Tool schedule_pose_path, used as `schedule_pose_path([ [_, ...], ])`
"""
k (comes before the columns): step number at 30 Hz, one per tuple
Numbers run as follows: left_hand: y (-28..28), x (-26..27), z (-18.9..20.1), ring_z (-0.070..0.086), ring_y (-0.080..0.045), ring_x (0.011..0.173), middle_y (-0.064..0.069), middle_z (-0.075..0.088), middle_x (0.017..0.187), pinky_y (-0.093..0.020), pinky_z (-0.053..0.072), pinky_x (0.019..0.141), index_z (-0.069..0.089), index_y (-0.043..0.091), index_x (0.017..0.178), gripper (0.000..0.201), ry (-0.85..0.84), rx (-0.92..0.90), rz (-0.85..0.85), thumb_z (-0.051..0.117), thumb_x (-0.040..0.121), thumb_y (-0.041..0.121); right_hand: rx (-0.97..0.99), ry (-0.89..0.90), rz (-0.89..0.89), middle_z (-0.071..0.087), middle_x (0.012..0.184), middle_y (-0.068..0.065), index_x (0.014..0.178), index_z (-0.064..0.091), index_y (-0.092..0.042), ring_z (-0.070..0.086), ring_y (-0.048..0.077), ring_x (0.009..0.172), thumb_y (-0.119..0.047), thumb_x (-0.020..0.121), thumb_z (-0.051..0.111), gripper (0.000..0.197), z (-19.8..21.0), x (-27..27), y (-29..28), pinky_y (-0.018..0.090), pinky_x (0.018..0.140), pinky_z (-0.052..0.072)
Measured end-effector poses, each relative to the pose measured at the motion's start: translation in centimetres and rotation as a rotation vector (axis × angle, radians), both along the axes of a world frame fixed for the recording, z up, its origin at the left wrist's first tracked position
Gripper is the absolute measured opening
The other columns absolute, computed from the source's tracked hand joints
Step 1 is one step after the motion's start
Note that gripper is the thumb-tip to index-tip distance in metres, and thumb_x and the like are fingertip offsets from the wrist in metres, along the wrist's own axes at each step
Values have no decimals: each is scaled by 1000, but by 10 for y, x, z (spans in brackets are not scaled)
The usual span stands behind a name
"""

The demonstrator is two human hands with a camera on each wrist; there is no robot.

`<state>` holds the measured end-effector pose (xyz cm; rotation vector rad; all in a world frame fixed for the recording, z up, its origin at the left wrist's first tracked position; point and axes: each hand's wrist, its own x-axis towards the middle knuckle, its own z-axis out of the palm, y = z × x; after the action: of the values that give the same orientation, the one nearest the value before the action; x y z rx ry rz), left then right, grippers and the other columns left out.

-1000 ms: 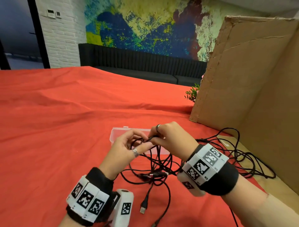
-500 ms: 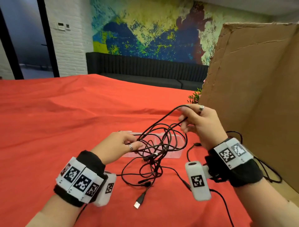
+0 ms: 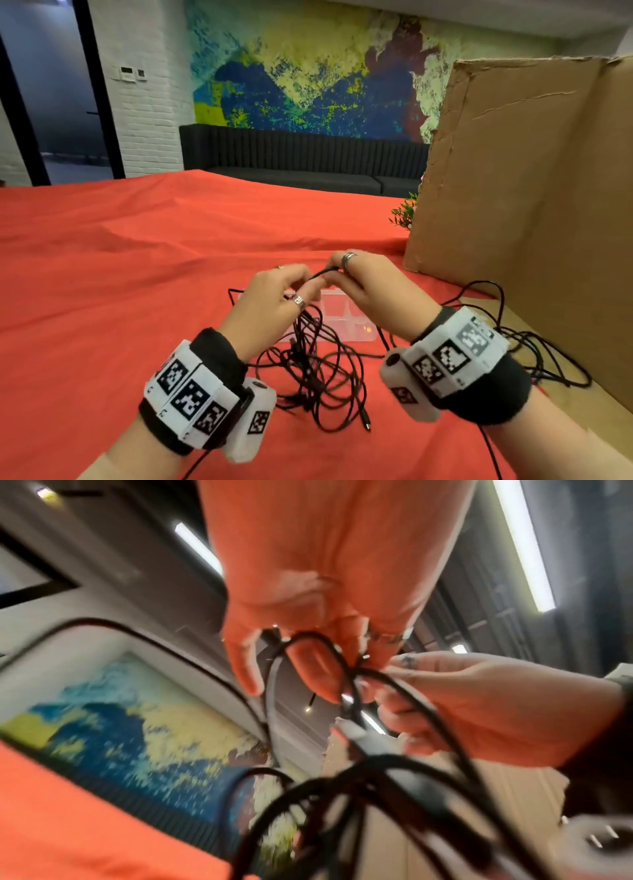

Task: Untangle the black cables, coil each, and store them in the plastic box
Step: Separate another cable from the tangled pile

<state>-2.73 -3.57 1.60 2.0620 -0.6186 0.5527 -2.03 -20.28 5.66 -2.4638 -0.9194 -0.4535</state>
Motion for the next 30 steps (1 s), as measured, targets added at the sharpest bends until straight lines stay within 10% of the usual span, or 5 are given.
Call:
schedule_pose_path([
  [5,9,9,-34,56,-3,83,9,62,82,-26,44,82,58,32,70,20,215,341,-170,64,74,51,452,235,82,40,40,-11,76,58,-20,36,3,38,-13,95,48,23,22,2,-13,12,44,32],
  [14,34,22,-57,53,-11,77,3,54,78,-28,43,79,57,31,57,41,425,392,-66,55,70,71,1471,193,-73,26,42,-12,80,47,-20,20,3,35,-19,101,36,23,38,12,-72,10,39,22],
  [21,39,18,-51,47,-10,61,1,51,67,-30,35,60,39,18,69,75,534,-44,44,53,47,89,1177,258,-379,29,41,-13,82,50,-21,25,1,32,-15,99,37,22,-26,28,-111,18,35,43],
  [25,32,16,-51,61,-3,56,5,53,67,-21,42,53,37,15,71,39,560,-274,36,72,78,31,1055,488,-475,29,59,-1,83,47,-17,30,0,33,-13,99,38,19,-60,34,-121,22,37,48],
  [30,26,17,-56,64,-13,50,-6,42,65,-17,36,36,29,17,67,40,546,-518,65,66,83,14,662,601,-493,44,72,4,102,53,-13,40,12,58,-5,98,37,19,-79,29,-118,22,43,51],
])
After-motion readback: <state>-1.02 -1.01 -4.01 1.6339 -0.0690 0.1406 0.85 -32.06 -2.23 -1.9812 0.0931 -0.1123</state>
